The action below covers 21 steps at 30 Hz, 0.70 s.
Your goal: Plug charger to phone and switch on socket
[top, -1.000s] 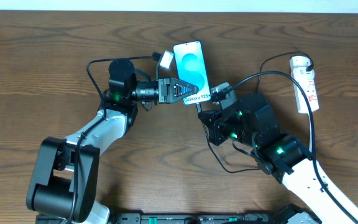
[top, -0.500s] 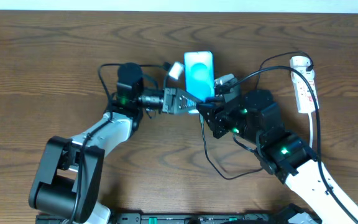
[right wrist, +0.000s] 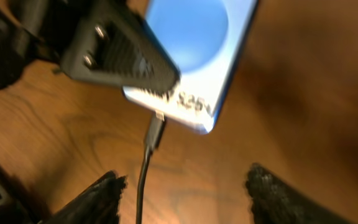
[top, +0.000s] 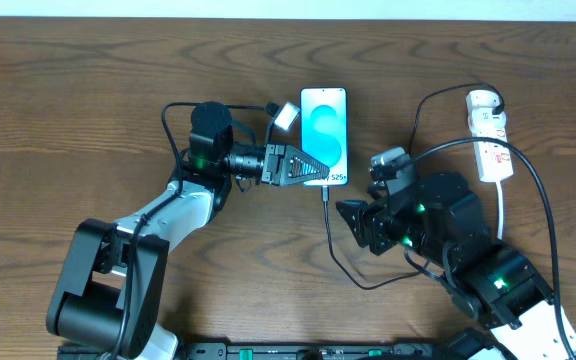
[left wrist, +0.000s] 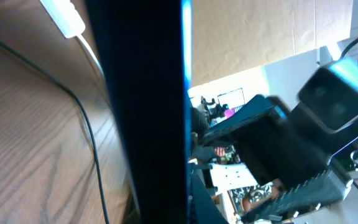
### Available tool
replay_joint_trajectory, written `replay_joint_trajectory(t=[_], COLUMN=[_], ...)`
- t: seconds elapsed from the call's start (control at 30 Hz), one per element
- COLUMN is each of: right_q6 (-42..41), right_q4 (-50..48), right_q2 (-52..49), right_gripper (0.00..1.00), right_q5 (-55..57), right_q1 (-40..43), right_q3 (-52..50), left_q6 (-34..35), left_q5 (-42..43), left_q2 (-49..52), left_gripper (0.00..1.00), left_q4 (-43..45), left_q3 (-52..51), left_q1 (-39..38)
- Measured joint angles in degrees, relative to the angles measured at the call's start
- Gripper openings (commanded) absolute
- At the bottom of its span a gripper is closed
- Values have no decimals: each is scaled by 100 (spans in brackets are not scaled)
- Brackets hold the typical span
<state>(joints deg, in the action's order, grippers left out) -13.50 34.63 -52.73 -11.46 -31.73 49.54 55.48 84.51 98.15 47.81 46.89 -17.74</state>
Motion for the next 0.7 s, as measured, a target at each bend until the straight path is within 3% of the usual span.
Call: replay_joint_trajectory(t=[0.4, 0.7], right_q6=[-330, -407], right_q4=[560, 382], right_q2=[-269, -562], right_gripper=[70, 71], right_q5=[446, 887], right_q1=[-52, -835], right_q3=[0, 0], left_q6=[0, 0], left_q5=[-321, -575], left_q2=[0, 0], left_gripper=[7, 7], left_q4=[0, -374], left_q3=[0, -4], left_q1=[0, 0])
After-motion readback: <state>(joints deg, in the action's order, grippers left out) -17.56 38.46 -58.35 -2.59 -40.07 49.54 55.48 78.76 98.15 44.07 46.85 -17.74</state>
